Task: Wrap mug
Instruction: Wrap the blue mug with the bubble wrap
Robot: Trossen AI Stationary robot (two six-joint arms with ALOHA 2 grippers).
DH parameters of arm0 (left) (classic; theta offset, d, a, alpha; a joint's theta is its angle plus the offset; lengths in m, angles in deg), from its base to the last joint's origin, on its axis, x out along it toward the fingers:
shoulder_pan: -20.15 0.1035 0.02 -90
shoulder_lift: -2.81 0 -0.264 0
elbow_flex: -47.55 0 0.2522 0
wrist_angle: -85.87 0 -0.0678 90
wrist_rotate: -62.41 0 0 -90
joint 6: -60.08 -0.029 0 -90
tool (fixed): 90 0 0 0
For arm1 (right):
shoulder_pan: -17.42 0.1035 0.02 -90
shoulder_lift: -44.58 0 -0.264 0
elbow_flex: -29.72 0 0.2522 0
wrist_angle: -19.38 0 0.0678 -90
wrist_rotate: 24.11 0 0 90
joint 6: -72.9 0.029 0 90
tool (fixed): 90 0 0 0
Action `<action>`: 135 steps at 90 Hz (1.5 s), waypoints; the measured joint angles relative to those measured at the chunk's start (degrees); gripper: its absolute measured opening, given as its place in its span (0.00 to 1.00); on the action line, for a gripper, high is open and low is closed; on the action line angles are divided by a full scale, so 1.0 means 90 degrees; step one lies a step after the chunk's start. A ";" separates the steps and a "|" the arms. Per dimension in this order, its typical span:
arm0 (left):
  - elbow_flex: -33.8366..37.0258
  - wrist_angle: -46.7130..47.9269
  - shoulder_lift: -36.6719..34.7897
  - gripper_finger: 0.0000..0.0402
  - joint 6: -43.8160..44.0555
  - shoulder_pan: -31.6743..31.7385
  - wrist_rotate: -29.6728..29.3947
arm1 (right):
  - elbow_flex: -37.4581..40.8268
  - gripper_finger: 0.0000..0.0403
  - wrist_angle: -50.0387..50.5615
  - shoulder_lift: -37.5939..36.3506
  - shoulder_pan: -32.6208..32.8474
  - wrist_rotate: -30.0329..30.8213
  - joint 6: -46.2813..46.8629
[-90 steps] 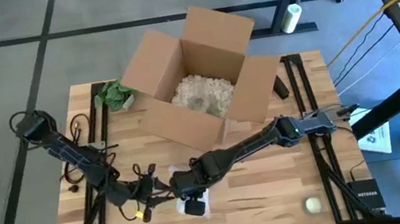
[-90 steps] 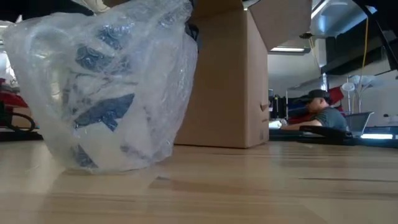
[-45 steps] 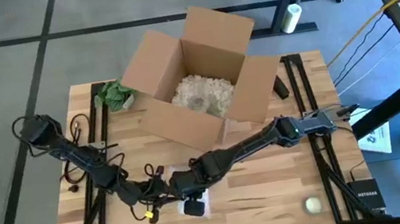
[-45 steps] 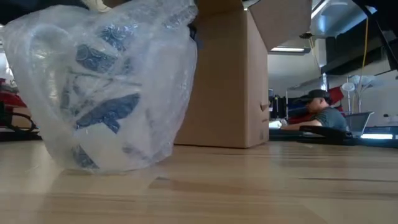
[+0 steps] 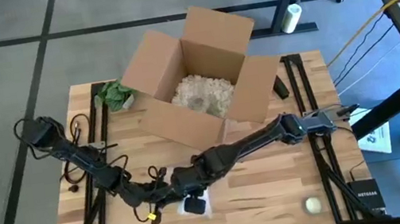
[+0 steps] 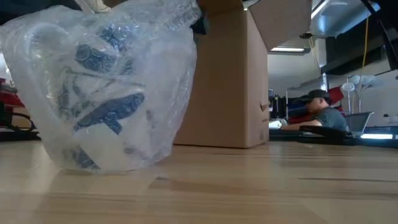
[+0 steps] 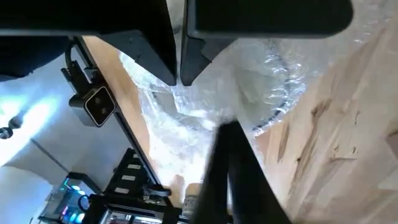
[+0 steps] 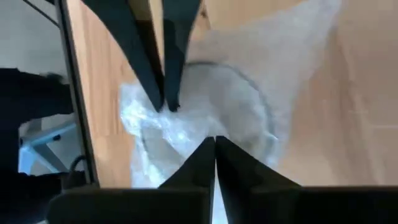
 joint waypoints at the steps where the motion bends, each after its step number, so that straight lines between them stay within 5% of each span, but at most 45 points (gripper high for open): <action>1: 0.0000 0.0002 0.0000 0.00 0.0000 0.0000 -0.0002 | -0.0003 0.00 -0.0003 -0.0009 0.0000 0.0000 0.0001; 44: 0.0000 0.0042 0.0000 0.00 -0.0001 0.0007 -0.0006 | 0.0005 0.00 0.1966 -0.0343 0.0653 0.0484 0.1472; 80: 0.0005 -0.0014 0.0000 0.00 0.0039 0.0049 -0.0002 | 0.0054 0.00 0.0182 -0.0292 0.0669 0.1410 0.0994; 135: 0.0019 -0.0032 -0.0470 0.00 -0.0387 -0.0092 -0.0029 | 0.0073 0.00 -0.0274 0.0340 0.0266 0.0638 0.0611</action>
